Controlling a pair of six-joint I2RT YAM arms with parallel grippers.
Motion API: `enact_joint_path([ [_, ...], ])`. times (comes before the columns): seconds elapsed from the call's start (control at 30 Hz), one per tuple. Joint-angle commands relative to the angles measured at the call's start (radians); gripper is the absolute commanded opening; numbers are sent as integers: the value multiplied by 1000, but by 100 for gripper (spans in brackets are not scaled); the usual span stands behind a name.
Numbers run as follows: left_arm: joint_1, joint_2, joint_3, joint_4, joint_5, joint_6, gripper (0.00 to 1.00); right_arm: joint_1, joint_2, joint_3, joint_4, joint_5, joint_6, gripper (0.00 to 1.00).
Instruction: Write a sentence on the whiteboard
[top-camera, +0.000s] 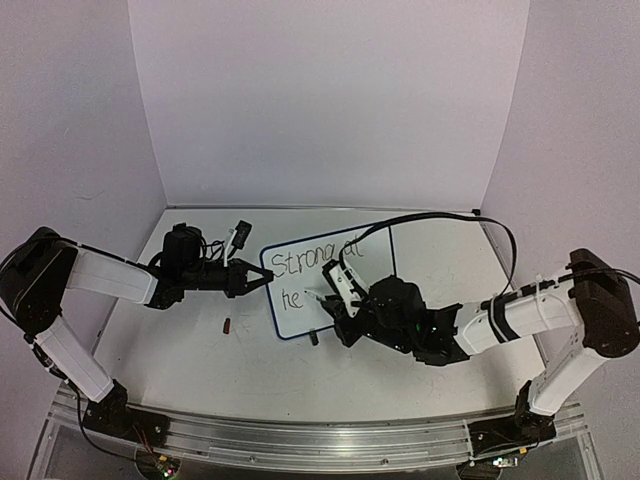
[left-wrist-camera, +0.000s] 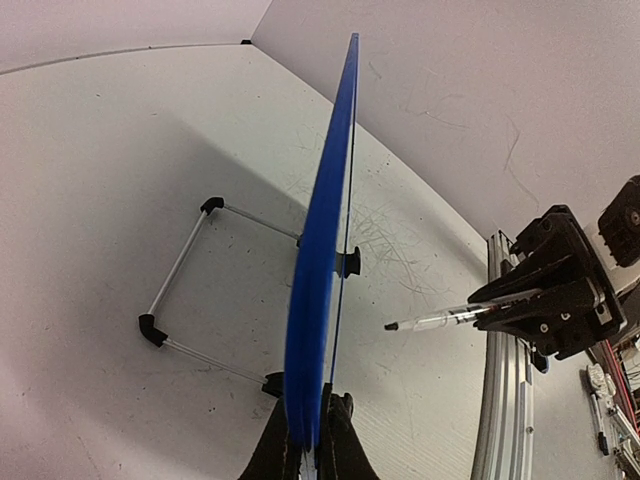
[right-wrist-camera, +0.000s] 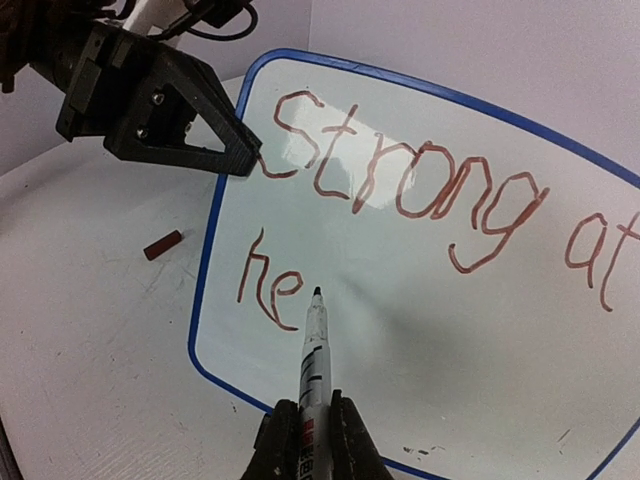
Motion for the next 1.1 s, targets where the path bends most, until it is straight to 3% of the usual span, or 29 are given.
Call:
enact_joint_path([
  [0.0,5,-13,9,-80,-78,45,0,-2,55,56,18,-5,-10,0],
  [0.33,6,-14,13,-82,-76,46,0,-3,76,62,14,96,8,0],
  [1.07,6,-14,17,-86,-76,49,0,-10,120,102,-1,45,-1,0],
])
